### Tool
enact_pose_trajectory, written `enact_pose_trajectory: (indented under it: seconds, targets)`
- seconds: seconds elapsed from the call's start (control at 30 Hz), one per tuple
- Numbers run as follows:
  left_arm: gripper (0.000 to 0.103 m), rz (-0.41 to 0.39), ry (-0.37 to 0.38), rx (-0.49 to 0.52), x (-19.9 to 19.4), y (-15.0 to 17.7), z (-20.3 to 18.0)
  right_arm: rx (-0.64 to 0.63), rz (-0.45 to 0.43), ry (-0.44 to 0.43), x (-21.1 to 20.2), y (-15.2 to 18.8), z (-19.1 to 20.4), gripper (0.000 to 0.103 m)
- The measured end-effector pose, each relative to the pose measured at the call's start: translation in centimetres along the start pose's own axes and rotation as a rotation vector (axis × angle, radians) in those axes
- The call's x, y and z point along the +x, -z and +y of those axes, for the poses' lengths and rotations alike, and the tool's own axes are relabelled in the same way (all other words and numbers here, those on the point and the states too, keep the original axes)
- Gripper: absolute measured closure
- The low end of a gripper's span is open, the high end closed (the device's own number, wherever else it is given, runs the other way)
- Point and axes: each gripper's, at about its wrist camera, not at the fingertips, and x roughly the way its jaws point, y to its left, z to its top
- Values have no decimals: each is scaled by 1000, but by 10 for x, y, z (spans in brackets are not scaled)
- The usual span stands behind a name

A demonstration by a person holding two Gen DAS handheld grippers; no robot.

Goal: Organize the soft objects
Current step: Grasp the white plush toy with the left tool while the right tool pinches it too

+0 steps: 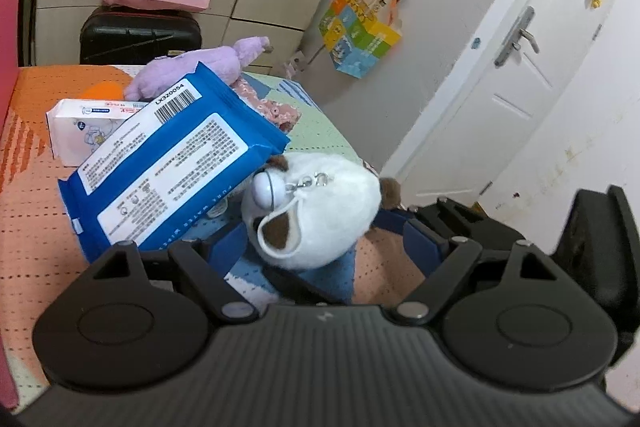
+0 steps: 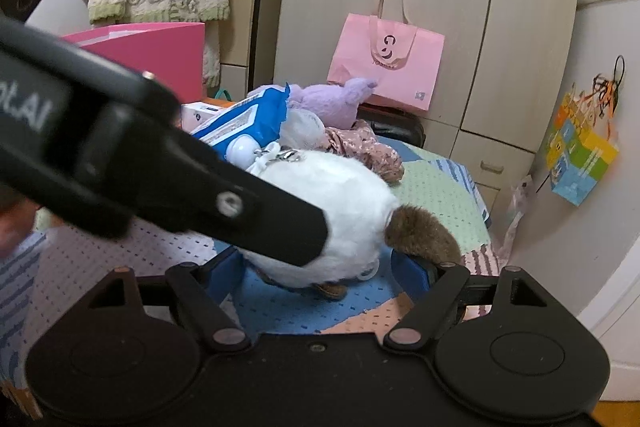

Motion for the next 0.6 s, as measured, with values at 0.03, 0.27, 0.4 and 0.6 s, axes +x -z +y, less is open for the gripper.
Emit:
enact_pose_trajectory:
  seconds: [0.03, 0.27, 0.4, 0.6]
  targets:
    - [19, 3, -8, -3, 3, 0, -1, 5, 2, -5, 1, 0, -1, 18]
    - [37, -2, -70, 14, 10, 1, -1, -11, -22, -34, -2, 5, 0, 21]
    - [37, -1, -105, 46, 13, 6, -5, -10, -58, -41, -7, 8, 1, 28]
    - [38, -22, -135, 82, 6, 14, -16, 14, -91, -28, -13, 12, 5, 30]
